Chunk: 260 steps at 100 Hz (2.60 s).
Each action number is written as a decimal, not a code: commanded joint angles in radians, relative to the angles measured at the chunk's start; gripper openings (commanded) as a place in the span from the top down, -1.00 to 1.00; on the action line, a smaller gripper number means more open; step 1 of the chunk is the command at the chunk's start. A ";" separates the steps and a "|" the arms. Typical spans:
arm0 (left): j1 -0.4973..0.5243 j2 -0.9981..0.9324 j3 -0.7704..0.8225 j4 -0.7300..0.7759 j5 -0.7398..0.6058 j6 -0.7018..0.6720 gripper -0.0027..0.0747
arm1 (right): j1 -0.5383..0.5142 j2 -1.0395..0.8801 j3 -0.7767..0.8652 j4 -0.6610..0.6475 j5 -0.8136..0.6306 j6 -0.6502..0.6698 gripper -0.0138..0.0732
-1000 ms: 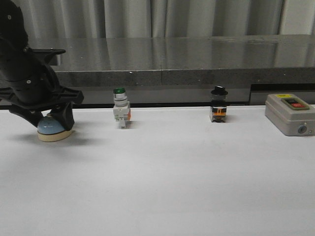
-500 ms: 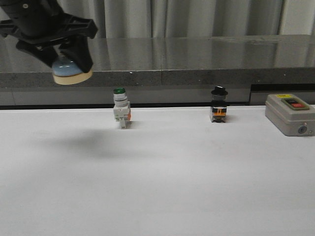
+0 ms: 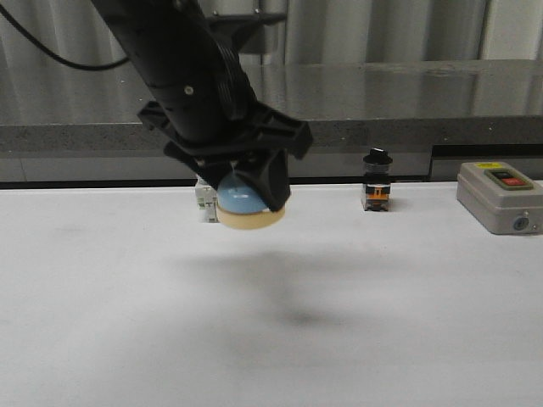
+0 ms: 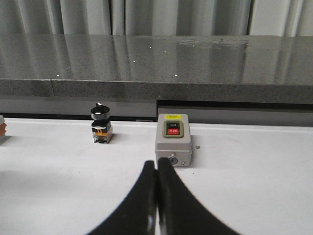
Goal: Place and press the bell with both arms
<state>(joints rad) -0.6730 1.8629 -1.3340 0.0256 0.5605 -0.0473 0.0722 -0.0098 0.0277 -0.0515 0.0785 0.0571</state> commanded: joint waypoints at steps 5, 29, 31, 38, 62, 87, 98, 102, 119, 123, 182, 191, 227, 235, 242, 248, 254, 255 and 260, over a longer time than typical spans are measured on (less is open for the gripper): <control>-0.025 0.001 -0.034 -0.013 -0.068 0.001 0.67 | -0.005 -0.015 -0.014 -0.002 -0.085 -0.007 0.82; -0.028 0.060 -0.034 -0.043 -0.080 0.001 0.65 | -0.005 -0.015 -0.014 -0.002 -0.085 -0.007 0.82; -0.028 0.062 -0.034 -0.043 -0.080 0.001 0.65 | -0.005 -0.015 -0.014 -0.002 -0.085 -0.007 0.82; -0.028 0.071 -0.034 -0.047 -0.076 0.001 0.65 | -0.005 -0.015 -0.014 -0.002 -0.085 -0.007 0.82; -0.037 0.089 -0.034 -0.049 -0.070 0.007 0.15 | -0.005 -0.015 -0.014 -0.002 -0.085 -0.007 0.82; -0.055 0.089 -0.034 -0.051 -0.061 0.029 -0.63 | -0.005 -0.015 -0.014 -0.002 -0.085 -0.007 0.82; -0.053 0.087 -0.034 -0.051 -0.046 0.029 -0.64 | -0.005 -0.015 -0.014 -0.002 -0.085 -0.007 0.82; -0.053 0.081 -0.034 -0.051 -0.037 0.029 -0.64 | -0.005 -0.015 -0.014 -0.002 -0.085 -0.007 0.82; -0.046 0.003 -0.034 -0.051 -0.028 0.020 -0.64 | -0.005 -0.015 -0.014 -0.002 -0.085 -0.007 0.82; -0.040 -0.025 -0.034 -0.051 -0.028 0.020 -0.64 | -0.005 -0.015 -0.014 -0.002 -0.085 -0.007 0.82; 0.297 -0.648 0.393 -0.048 -0.196 -0.003 -0.64 | -0.005 -0.015 -0.014 -0.002 -0.085 -0.007 0.82; 0.376 -0.761 0.474 -0.048 -0.204 -0.003 -0.64 | -0.005 -0.015 -0.014 -0.002 -0.085 -0.007 0.82; 0.469 -1.186 0.713 -0.048 -0.186 -0.003 -0.45 | -0.005 -0.015 -0.014 -0.002 -0.085 -0.007 0.82; 0.469 -1.280 0.741 -0.048 -0.167 -0.003 -0.24 | -0.005 -0.015 -0.014 -0.002 -0.085 -0.007 0.82; 0.469 -1.347 0.760 -0.048 -0.156 -0.003 0.01 | -0.005 -0.015 -0.014 -0.002 -0.085 -0.007 0.82; 0.469 -1.390 0.772 -0.048 -0.154 -0.003 0.25 | -0.005 -0.015 -0.014 -0.002 -0.085 -0.007 0.82; 0.469 -1.427 0.777 -0.048 -0.154 -0.003 0.53 | -0.005 -0.015 -0.014 -0.002 -0.085 -0.007 0.82; 0.469 -1.430 0.778 -0.048 -0.154 -0.003 0.56 | -0.005 -0.015 -0.014 -0.002 -0.085 -0.007 0.82; 0.469 -1.448 0.780 -0.048 -0.154 -0.003 0.77 | -0.005 -0.015 -0.014 -0.002 -0.085 -0.007 0.82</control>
<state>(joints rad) -0.2051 0.4432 -0.5311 -0.0169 0.4740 -0.0407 0.0722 -0.0098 0.0277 -0.0515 0.0785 0.0571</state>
